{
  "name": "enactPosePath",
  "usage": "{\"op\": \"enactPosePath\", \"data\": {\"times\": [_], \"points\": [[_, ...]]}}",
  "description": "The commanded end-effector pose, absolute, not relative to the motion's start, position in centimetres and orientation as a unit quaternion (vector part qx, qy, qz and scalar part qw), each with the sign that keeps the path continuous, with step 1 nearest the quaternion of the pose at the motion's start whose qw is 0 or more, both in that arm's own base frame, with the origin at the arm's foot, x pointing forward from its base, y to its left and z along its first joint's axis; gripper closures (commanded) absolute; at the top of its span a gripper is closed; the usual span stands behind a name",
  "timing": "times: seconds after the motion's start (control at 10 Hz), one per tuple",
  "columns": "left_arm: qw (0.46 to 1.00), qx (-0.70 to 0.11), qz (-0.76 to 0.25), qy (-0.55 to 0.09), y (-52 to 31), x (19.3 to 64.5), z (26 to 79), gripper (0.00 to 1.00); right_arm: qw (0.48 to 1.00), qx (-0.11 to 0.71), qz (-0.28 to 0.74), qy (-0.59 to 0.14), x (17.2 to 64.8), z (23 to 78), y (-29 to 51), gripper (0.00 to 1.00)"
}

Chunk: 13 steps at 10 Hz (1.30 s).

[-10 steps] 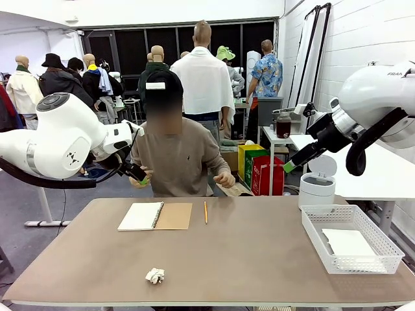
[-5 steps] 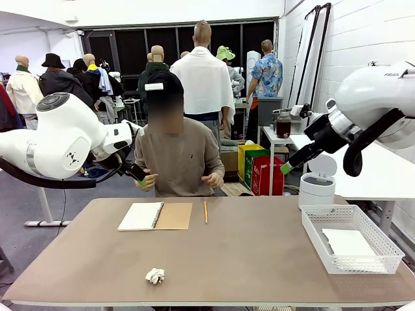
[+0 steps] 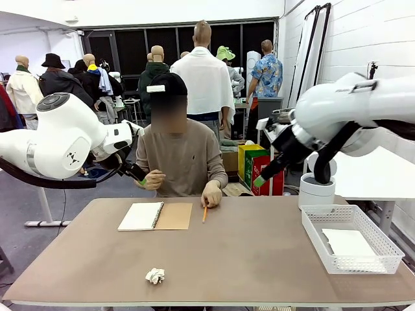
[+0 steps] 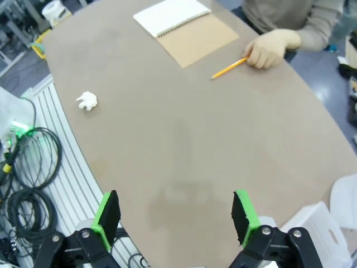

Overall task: Sort the paper based on its condition.
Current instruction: If a person hands you a paper, place it in the Organizing basket , and if it's crumpled, put it in the Trash can.

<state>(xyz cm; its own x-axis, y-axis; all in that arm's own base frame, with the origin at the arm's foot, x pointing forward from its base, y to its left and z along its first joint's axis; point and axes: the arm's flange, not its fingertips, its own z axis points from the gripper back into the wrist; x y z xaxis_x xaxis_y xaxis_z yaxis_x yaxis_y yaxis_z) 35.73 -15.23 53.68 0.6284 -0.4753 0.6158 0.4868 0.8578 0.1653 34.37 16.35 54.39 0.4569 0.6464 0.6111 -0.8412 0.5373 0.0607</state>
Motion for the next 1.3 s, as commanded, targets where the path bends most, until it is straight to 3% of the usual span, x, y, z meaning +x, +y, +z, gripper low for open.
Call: {"op": "enactPosePath", "data": {"times": [0.0, 0.4, 1.0, 1.2], "points": [[0.902, -0.008, -0.268, -0.339, -15.2, 35.7, 53.7, 0.00, 0.827, 0.167, 0.473, -0.252, 35.6, 53.6, 19.7, 0.00], [0.902, -0.008, -0.268, -0.339, -15.2, 35.7, 53.7, 0.00, 0.821, 0.145, 0.513, -0.206, 36.0, 51.7, 23.3, 0.00], [0.902, -0.008, -0.268, -0.339, -15.2, 35.7, 53.7, 0.00, 0.817, 0.150, 0.513, -0.215, 35.7, 51.4, 23.0, 0.00], [0.902, -0.008, -0.268, -0.339, -15.2, 35.7, 53.7, 0.00, 0.808, 0.148, 0.528, -0.217, 37.2, 50.5, 26.9, 0.00]]}}
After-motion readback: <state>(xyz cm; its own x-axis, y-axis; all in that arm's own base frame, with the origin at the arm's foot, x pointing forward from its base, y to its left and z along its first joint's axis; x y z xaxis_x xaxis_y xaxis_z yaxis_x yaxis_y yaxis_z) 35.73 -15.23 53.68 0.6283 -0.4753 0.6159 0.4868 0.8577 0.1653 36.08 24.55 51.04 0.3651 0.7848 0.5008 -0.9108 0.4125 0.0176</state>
